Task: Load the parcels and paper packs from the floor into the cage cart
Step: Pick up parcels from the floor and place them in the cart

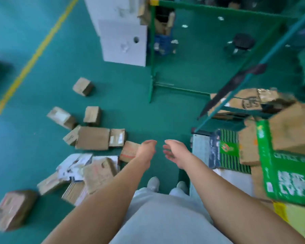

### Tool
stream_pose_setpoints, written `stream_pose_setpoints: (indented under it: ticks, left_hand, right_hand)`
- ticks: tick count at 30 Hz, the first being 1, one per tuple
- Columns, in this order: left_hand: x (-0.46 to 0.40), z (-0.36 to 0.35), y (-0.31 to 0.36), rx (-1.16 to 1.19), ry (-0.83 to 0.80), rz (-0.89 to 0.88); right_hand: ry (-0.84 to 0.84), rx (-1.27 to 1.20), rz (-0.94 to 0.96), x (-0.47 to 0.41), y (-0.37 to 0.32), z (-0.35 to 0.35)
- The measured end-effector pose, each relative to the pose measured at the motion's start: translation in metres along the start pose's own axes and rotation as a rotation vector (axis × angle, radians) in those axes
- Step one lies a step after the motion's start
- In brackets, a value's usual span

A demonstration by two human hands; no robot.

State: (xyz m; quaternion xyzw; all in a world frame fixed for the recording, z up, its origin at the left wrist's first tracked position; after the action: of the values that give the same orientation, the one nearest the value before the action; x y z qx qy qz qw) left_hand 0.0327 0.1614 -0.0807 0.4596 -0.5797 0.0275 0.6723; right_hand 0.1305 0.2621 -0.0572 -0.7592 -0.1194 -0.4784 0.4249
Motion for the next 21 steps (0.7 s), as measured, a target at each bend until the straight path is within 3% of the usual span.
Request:
stream_pose_setpoints:
  ticks: [9,21]
  left_hand:
    - [0.021,0.067,-0.035,0.316,0.301,0.099]
    - [0.033,0.028,-0.036,0.617,0.528,0.039]
  right_hand:
    - [-0.246,0.336,-0.131,-0.043,-0.018,-0.066]
    - [-0.459,0.606,-0.207,-0.076,-0.053,-0.068]
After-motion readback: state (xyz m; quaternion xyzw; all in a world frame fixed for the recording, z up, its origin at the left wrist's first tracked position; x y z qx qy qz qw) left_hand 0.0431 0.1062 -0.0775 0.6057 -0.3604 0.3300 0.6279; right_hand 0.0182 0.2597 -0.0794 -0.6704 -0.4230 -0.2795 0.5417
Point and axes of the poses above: each hand's wrist, its own x-axis away from the middle knuckle, its own z-axis out of the back of the hand, y = z × x, the point moved 6 cm from there along -x, towards the middle knuckle, and after that the axes turned 14 degrees about -y, right-handed, at the moved point
